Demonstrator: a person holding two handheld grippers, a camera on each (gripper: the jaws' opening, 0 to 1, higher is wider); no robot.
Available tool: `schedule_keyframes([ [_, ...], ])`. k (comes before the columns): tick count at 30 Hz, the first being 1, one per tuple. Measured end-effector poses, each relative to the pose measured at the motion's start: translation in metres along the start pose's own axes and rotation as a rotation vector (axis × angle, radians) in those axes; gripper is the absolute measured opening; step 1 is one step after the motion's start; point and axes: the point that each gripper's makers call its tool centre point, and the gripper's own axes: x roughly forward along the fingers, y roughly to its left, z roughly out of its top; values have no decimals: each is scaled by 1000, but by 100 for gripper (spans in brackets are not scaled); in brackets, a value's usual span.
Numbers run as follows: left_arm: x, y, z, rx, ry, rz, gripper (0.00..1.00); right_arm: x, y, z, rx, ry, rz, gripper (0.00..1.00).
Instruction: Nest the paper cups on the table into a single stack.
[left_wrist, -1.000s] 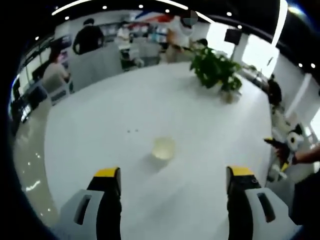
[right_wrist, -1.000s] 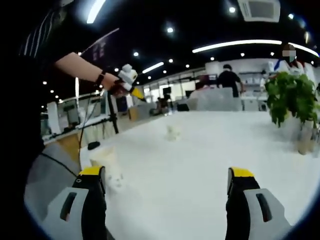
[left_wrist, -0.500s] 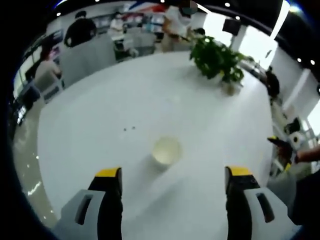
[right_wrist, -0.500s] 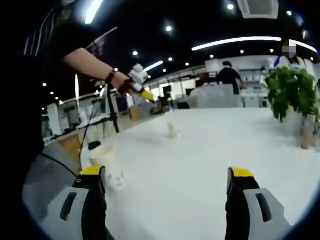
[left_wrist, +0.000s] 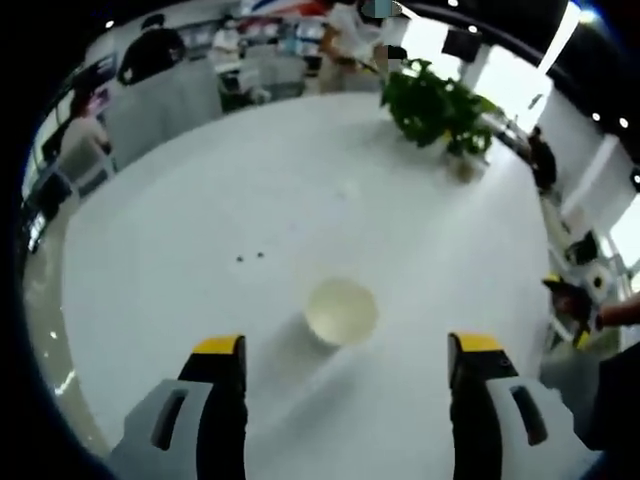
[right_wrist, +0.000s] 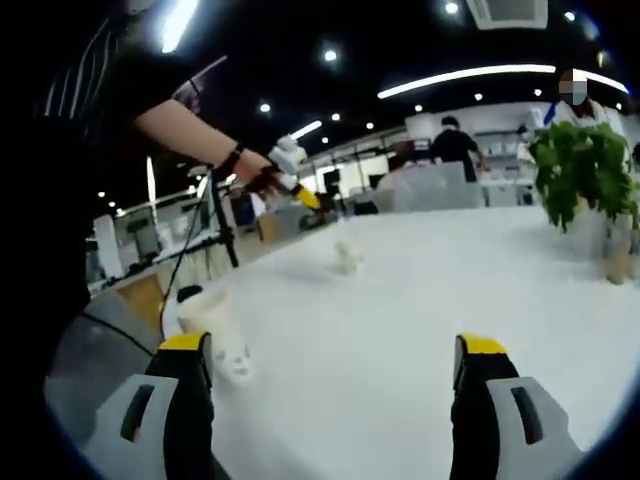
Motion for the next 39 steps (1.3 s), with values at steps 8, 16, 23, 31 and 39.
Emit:
schedule_keyframes([
  [8,18,20,4,-5,-5,51,74,3,7,-4,14,10,11,98],
  [16,34,25,-2,12,32,52,71,5,6,-9,30,22,3,98],
  [23,46,28,-4,-5,52,39,66,8,7,-9,65,14,8,97],
  [31,56,34,-10,9,108,36,52,13,5,-9,66,17,2,96],
  [39,61,33,-13,-3,127,5,37,15,6,-12,75,16,-2,96],
])
